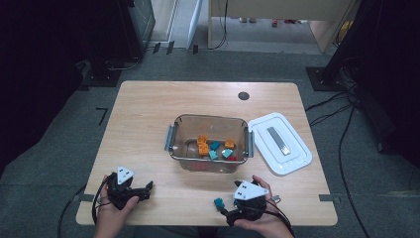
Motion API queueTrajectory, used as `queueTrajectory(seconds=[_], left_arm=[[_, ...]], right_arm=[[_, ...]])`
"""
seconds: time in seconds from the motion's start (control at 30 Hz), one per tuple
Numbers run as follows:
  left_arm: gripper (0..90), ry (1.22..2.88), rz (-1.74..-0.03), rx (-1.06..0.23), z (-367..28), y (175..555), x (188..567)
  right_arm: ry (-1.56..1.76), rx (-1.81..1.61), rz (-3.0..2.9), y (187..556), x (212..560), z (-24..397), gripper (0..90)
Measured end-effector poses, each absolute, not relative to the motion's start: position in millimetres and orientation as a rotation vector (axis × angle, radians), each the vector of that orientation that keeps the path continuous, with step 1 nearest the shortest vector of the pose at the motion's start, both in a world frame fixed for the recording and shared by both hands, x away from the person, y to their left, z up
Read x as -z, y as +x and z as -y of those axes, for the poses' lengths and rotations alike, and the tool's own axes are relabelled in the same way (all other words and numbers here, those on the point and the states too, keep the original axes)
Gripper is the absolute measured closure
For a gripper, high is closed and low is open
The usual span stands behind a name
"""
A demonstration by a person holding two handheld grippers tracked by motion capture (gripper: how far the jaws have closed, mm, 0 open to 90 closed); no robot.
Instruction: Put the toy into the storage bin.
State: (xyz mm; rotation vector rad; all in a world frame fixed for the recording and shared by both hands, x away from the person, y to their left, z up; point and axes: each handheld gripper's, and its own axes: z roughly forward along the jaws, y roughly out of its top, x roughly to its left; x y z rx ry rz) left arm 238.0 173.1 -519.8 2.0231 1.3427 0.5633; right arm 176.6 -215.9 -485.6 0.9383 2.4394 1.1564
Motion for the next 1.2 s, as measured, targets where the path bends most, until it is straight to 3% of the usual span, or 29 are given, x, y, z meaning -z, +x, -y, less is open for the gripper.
queueTrajectory(seconds=[0.27, 0.73, 1.2], left_arm=[[1.5, 2.023, -1.343, -0.563, -173, 238, 520], [1.5, 2.023, -1.343, -0.563, -173, 238, 520], [1.5, 2.023, -1.343, -0.563, -173, 238, 520]], right_arm=[[0.898, -1.085, -2.484, 168, 503, 198, 21.7], [0.903, -1.050, -2.504, 171, 514, 196, 65.0], [0.968, -1.080, -2.494, 182, 515, 204, 68.1]])
